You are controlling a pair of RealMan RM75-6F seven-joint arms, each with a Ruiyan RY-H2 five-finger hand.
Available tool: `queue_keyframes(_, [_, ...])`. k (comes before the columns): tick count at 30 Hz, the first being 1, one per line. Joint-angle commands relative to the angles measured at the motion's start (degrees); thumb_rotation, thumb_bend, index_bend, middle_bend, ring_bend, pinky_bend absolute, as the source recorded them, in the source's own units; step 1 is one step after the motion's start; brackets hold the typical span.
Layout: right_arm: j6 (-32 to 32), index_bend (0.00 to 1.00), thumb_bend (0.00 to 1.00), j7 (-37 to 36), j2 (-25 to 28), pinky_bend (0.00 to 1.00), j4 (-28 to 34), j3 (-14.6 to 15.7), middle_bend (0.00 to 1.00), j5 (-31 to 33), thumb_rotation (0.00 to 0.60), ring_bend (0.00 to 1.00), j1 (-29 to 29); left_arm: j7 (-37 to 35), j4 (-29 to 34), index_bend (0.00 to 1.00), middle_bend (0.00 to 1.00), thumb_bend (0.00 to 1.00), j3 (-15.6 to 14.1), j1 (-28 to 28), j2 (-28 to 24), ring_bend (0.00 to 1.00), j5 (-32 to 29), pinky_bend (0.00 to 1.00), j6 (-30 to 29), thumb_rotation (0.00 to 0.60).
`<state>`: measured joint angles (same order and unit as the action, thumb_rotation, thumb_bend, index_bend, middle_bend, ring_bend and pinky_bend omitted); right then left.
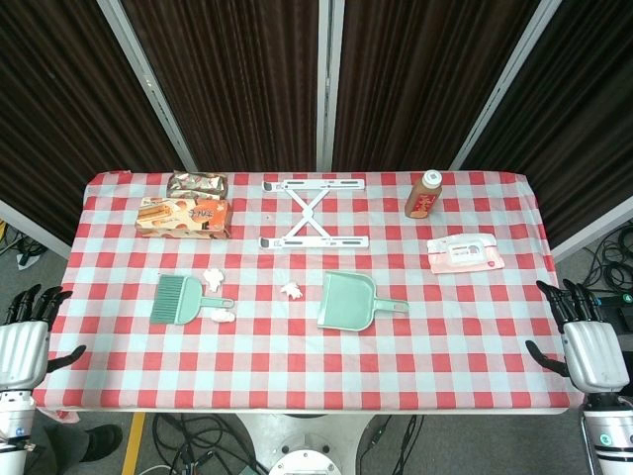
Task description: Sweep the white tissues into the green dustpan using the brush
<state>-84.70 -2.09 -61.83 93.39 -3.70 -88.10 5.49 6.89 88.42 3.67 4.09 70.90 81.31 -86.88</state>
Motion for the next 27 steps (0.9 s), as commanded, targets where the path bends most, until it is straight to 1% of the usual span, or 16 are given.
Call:
queue_keyframes(1, [-0.1, 0.08, 0.13, -0.1, 0.0, 0.06, 0.1, 0.0, 0.17, -0.1, 0.6, 0.0, 0.1, -0.4, -0.4, 0.19, 0.16, 0.0, 0.1, 0.0, 0.4, 0.06, 0.3, 0.11, -0.2, 0.6])
queue_keyframes(11, [-0.7, 0.08, 0.14, -0.1, 0.3, 0.06, 0.3, -0.3, 0.17, -0.6, 0.6, 0.0, 0.2, -1.7, -0.6, 0.19, 0.16, 0.0, 0.8, 1.3, 0.1, 0.06, 1.9, 0.11, 0.3, 0.6])
queue_keyframes(15, [-1.4, 0.08, 0.14, 0.4, 0.6, 0.06, 0.5, -0.6, 0.18, -0.9, 0.6, 0.0, 0.2, -3.2, -1.0, 0.19, 0.16, 0.0, 1.5, 3.8, -0.7, 0.06, 3.8, 0.11, 2.6, 0.6])
queue_keyframes(18, [-1.9, 0.08, 0.14, 0.9, 1.1, 0.06, 0.9, -0.9, 0.18, -1.3, 0.6, 0.0, 0.3, -5.6, -1.9, 0.23, 0.16, 0.01, 2.1, 7.2, -1.6, 0.11, 6.2, 0.15, 5.5, 0.6])
queue_keyframes(21, [-2.2, 0.08, 0.14, 1.5, 1.4, 0.06, 1.3, -1.1, 0.18, -1.5, 0.6, 0.0, 0.4, -7.1, -3.8, 0.27, 0.22, 0.05, 3.5, 11.1, -1.1, 0.2, 7.5, 0.23, 8.6, 0.6])
queue_keyframes(22, [-2.2, 0.08, 0.14, 1.6, 1.5, 0.06, 1.4, -1.1, 0.18, -1.5, 0.6, 0.0, 0.4, -7.5, -4.7, 0.29, 0.25, 0.06, 4.0, 12.8, -0.5, 0.25, 7.8, 0.29, 10.2, 0.6])
queue_keyframes(24, [-2.3, 0.08, 0.14, 1.6, 1.5, 0.06, 1.5, -1.2, 0.18, -1.5, 0.6, 0.0, 0.5, -7.9, -5.8, 0.33, 0.28, 0.08, 4.6, 15.4, 0.2, 0.35, 7.6, 0.43, 13.2, 0.6])
queue_keyframes(25, [-2.2, 0.08, 0.14, 1.5, 1.5, 0.06, 1.6, -1.2, 0.18, -1.4, 0.6, 0.0, 0.5, -7.8, -6.2, 0.36, 0.31, 0.1, 4.9, 17.2, 0.6, 0.43, 7.3, 0.54, 15.7, 0.6])
queue_keyframes(27, [-2.3, 0.08, 0.14, 1.4, 1.5, 0.06, 1.7, -1.2, 0.18, -1.4, 0.6, 0.0, 0.4, -7.5, -6.8, 0.41, 0.36, 0.14, 5.7, 19.6, 1.5, 0.54, 6.1, 0.7, 19.0, 0.6])
